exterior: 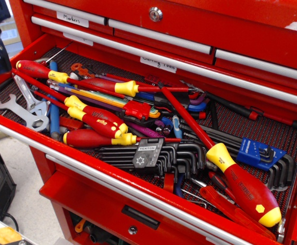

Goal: Pick up red srewdriver

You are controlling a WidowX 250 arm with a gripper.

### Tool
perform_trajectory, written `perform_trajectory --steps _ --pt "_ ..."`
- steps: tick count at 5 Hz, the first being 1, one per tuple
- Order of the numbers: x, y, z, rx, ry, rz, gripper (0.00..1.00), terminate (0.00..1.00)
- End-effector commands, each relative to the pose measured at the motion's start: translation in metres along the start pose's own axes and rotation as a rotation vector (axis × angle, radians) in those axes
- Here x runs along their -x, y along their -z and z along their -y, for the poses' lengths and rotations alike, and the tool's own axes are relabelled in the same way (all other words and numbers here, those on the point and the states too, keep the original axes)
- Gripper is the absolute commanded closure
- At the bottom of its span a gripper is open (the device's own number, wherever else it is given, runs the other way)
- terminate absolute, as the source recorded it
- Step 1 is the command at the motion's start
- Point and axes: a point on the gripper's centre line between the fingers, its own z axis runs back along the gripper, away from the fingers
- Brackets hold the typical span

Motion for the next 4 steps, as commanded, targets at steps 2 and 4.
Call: perform_trajectory --steps 2,4 --pt "-0.041 0.006 -0.045 -0.040 0.666 0.063 0.00 0.00" --pt "-0.065 0.014 -0.055 -0.100 0.920 0.084 0.00 0.00"
